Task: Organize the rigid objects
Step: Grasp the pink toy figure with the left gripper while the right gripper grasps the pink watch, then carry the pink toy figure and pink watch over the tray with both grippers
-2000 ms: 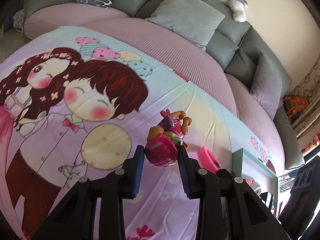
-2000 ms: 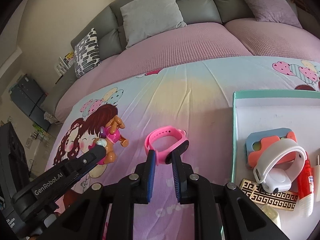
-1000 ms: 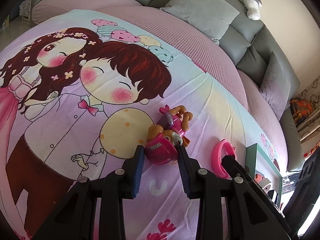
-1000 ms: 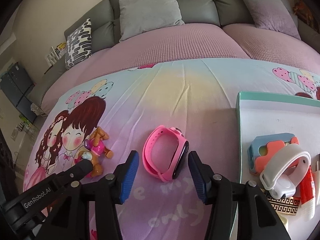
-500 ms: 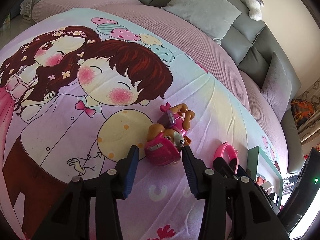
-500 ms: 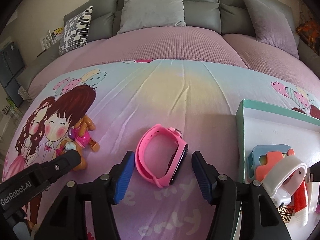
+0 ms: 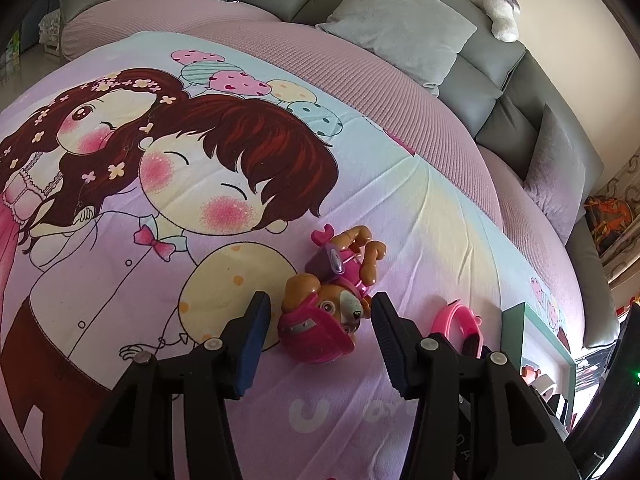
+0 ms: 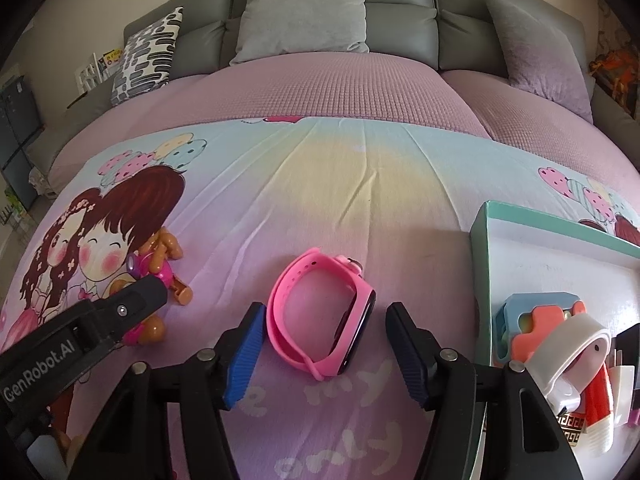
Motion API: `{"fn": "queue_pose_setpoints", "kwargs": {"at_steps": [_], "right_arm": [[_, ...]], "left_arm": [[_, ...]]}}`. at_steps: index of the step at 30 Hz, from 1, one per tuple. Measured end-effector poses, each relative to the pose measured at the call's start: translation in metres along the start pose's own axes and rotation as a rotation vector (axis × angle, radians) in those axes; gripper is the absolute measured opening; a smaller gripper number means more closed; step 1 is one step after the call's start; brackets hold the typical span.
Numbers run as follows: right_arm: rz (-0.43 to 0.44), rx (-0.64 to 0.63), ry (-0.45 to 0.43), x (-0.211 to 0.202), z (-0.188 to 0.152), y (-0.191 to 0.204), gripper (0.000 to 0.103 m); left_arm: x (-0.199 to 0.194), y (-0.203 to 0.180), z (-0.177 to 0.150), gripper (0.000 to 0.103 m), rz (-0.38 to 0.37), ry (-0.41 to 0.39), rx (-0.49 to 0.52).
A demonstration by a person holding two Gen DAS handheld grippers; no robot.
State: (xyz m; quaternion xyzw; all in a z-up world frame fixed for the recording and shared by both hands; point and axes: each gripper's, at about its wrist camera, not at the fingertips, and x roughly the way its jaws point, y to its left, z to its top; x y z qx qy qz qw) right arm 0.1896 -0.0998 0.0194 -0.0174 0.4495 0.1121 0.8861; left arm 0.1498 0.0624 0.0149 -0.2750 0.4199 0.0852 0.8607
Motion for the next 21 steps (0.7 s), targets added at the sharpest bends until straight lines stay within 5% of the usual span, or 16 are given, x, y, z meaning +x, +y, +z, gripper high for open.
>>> {"fn": "queue_pose_setpoints", "kwargs": {"at_steps": [3,6,9,21], "right_arm": [[-0.001,0.0,0.0,0.0,0.0,0.0,0.065],[-0.002,-0.003,0.003,0.0,0.0,0.001,0.063],[-0.004,-0.002,0.007,0.0,0.0,0.0,0.055],[0.048,0.047,-0.032,-0.019,0.004,-0.014,0.052]], "left_arm": [[0.0,-0.001,0.0,0.053,0.007,0.001,0.006],[0.001,-0.003,-0.001,0.041,0.013,0.009,0.018],[0.001,-0.005,-0.002,0.041,0.013,0.009,0.026],[-0.017,-0.018,0.0,0.041,-0.055,-0.037,0.047]]}}
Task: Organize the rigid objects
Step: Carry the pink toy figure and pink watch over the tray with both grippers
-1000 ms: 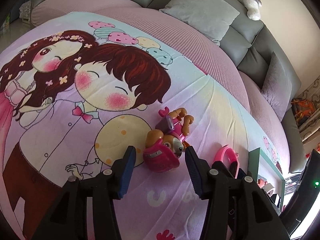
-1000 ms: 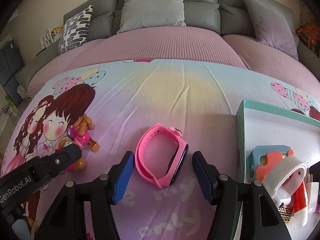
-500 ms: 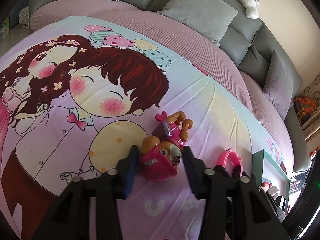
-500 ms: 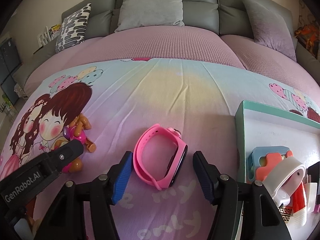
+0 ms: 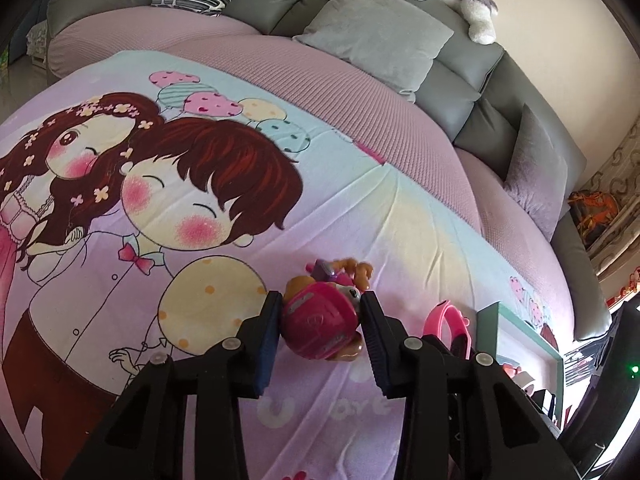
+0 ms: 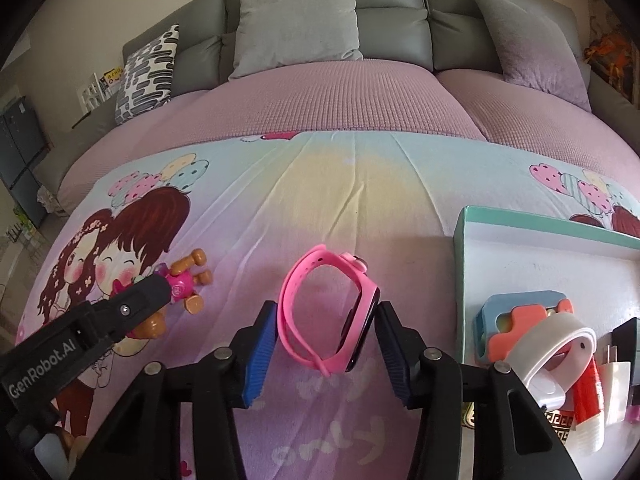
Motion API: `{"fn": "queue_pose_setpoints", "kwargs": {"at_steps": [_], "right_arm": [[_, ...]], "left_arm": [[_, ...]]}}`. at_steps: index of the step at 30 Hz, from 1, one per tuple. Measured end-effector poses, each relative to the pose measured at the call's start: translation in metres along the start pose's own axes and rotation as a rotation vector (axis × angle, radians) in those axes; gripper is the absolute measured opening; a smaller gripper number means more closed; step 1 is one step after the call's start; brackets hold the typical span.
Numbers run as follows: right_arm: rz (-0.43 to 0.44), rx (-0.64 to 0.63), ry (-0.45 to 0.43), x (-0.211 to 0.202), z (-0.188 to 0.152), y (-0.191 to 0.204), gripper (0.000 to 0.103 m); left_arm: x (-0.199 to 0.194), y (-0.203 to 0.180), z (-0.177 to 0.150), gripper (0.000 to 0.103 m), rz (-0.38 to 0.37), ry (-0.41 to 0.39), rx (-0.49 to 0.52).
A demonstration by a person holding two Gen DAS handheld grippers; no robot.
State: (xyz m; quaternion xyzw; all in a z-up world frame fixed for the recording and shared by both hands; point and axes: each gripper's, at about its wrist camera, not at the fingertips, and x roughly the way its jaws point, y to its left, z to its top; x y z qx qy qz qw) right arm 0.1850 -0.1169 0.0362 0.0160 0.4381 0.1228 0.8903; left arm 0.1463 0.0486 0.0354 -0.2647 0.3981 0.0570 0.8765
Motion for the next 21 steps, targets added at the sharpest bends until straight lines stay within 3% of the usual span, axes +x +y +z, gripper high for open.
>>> {"fn": "queue_pose_setpoints", "kwargs": {"at_steps": [9,21], "right_arm": [[0.004,0.063,-0.07,-0.039,0.003,-0.027,0.052],[-0.123,0.183,-0.125,-0.099,-0.015,-0.1,0.052]], "left_arm": [[-0.025,-0.024,0.004,0.041,-0.064,-0.054,0.051],[-0.043,-0.094,-0.019,0.041,-0.229,-0.035,0.202]]}}
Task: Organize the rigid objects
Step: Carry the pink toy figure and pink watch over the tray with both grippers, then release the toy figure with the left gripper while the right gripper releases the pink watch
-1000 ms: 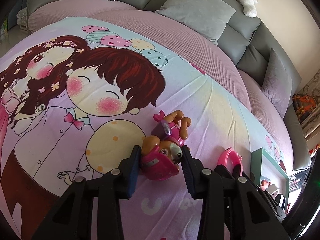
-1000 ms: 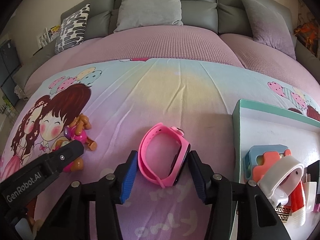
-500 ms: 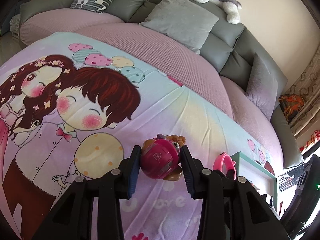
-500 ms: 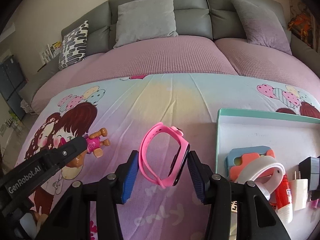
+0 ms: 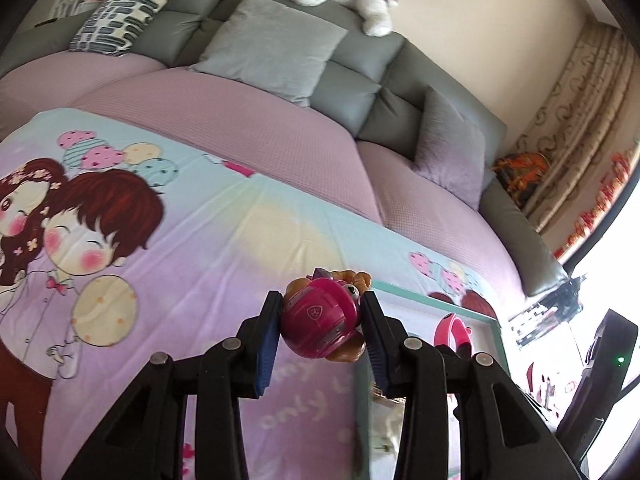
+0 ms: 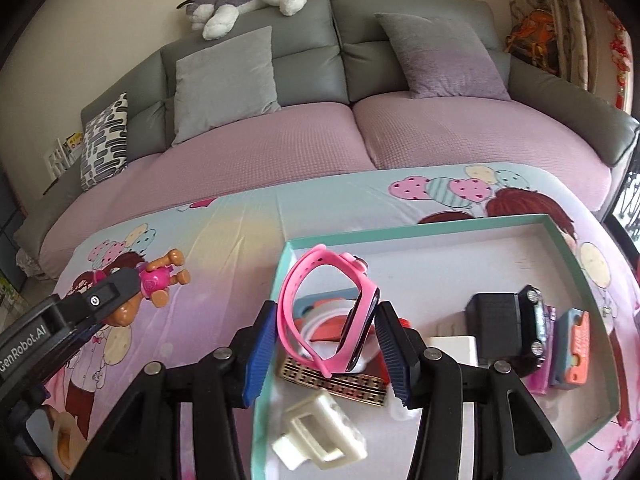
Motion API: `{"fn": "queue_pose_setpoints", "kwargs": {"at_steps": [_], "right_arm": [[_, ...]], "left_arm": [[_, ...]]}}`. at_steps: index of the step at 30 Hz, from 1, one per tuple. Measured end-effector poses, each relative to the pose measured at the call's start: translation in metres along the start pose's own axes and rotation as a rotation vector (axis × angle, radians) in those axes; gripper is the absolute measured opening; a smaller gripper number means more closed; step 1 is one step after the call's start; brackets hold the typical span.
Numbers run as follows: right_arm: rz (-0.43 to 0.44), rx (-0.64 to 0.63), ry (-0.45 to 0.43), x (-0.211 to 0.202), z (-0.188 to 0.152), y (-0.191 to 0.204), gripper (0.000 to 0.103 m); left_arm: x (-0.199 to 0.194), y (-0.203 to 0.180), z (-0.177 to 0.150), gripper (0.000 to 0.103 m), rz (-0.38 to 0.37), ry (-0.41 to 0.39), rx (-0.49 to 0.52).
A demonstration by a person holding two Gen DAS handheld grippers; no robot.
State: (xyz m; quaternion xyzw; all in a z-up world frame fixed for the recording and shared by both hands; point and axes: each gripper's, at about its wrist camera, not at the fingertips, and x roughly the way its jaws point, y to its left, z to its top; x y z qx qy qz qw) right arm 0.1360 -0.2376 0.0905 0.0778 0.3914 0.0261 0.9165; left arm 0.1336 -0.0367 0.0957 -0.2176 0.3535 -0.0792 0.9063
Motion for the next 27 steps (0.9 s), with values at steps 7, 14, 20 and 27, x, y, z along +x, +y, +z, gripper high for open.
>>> {"fn": "queue_pose_setpoints", "kwargs": {"at_steps": [7,14,20,27], "right_arm": [[-0.073,0.078,0.005,-0.02,-0.008,-0.046,0.053],[-0.122,0.112,0.056,-0.028,-0.025,-0.076,0.053],[-0.143,0.123,0.119,-0.026,-0.045,-0.096,0.053],[-0.146,0.13,0.168,-0.02,-0.056,-0.101,0.055]], "left_arm": [[0.005,-0.045,-0.02,0.041,-0.074,0.062,0.106],[0.017,-0.085,-0.055,0.041,-0.128,0.16,0.204],[0.025,-0.104,-0.073,0.041,-0.135,0.22,0.248],[0.029,-0.098,-0.085,0.042,-0.095,0.268,0.256]]}}
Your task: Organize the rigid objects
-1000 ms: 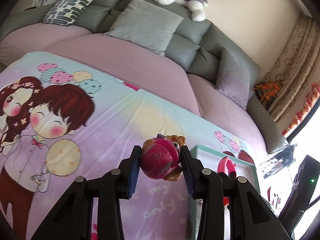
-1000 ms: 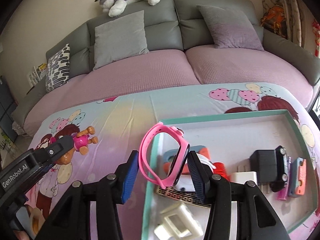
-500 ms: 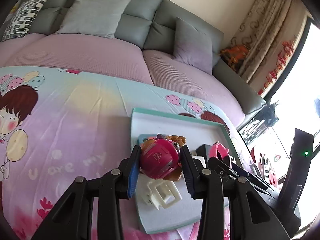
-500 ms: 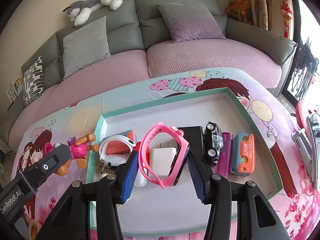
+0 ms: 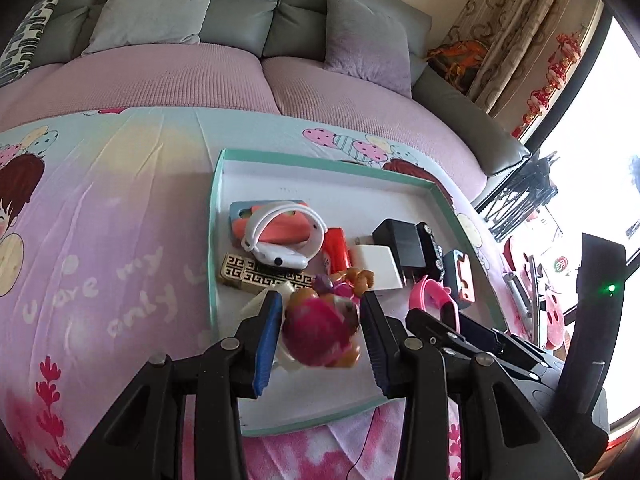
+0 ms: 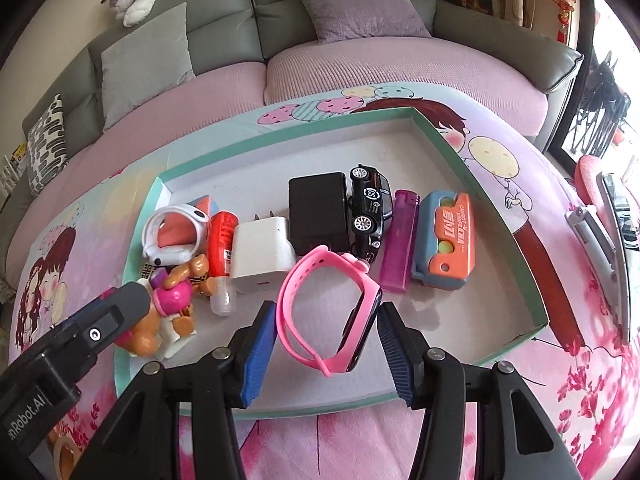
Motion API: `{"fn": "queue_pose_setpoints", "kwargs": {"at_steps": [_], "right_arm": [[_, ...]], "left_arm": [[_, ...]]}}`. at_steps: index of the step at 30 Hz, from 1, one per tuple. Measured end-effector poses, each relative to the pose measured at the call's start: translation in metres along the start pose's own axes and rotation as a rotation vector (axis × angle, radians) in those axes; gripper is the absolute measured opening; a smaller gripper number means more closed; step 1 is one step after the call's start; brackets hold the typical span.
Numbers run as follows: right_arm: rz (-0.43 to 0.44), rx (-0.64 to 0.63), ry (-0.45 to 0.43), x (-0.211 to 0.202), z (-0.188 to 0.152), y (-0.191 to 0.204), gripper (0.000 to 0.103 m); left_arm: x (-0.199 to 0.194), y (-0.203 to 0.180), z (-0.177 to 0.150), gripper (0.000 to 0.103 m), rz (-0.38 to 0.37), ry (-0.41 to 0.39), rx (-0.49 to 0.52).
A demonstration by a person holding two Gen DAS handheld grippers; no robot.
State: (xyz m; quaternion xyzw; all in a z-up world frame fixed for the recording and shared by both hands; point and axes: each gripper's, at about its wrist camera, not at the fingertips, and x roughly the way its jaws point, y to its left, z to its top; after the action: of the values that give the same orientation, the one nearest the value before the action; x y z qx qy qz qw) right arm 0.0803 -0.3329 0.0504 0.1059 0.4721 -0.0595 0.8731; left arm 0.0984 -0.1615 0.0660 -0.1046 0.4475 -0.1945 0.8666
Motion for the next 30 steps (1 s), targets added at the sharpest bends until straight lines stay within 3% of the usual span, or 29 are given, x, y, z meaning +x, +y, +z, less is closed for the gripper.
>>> {"fn": "queue_pose_setpoints", "kwargs": {"at_steps": [2,6,8,10,14,16,17,18,22,25,30], "right_arm": [[0.005,0.0,0.007,0.001,-0.001,0.0,0.055],[0.001,-0.008,0.013,0.002,-0.004,0.001,0.057],[-0.002,-0.01,0.009,0.002,-0.005,0.002,0.062],[-0.011,-0.015,0.006,0.002,-0.006,0.003,0.07],[-0.013,-0.025,0.007,0.001,-0.01,0.003,0.073],[-0.015,-0.031,0.003,-0.001,-0.013,0.004,0.08],[-0.015,-0.035,0.001,-0.002,-0.014,0.004,0.082],[-0.01,-0.038,-0.003,-0.003,-0.015,0.005,0.087],[-0.002,-0.067,-0.025,-0.012,-0.021,0.011,0.103],[-0.005,-0.094,-0.034,-0.018,-0.026,0.017,0.103],[0.008,-0.126,-0.037,-0.026,-0.035,0.024,0.103]], "left_arm": [[-0.003,0.003,-0.002,0.051,0.01,0.0,-0.001],[-0.014,0.01,-0.005,0.054,0.029,-0.015,-0.015],[-0.02,0.012,-0.007,0.064,0.046,-0.025,-0.021],[-0.025,0.017,-0.009,0.065,0.07,-0.035,-0.034],[-0.033,0.029,-0.012,0.066,0.143,-0.054,-0.073],[-0.036,0.036,-0.016,0.07,0.181,-0.052,-0.085],[-0.037,0.04,-0.019,0.08,0.2,-0.053,-0.093],[-0.039,0.043,-0.022,0.083,0.219,-0.057,-0.099],[-0.043,0.053,-0.037,0.089,0.289,-0.051,-0.105],[-0.045,0.058,-0.047,0.096,0.353,-0.057,-0.11],[-0.055,0.063,-0.052,0.097,0.418,-0.071,-0.119]]}}
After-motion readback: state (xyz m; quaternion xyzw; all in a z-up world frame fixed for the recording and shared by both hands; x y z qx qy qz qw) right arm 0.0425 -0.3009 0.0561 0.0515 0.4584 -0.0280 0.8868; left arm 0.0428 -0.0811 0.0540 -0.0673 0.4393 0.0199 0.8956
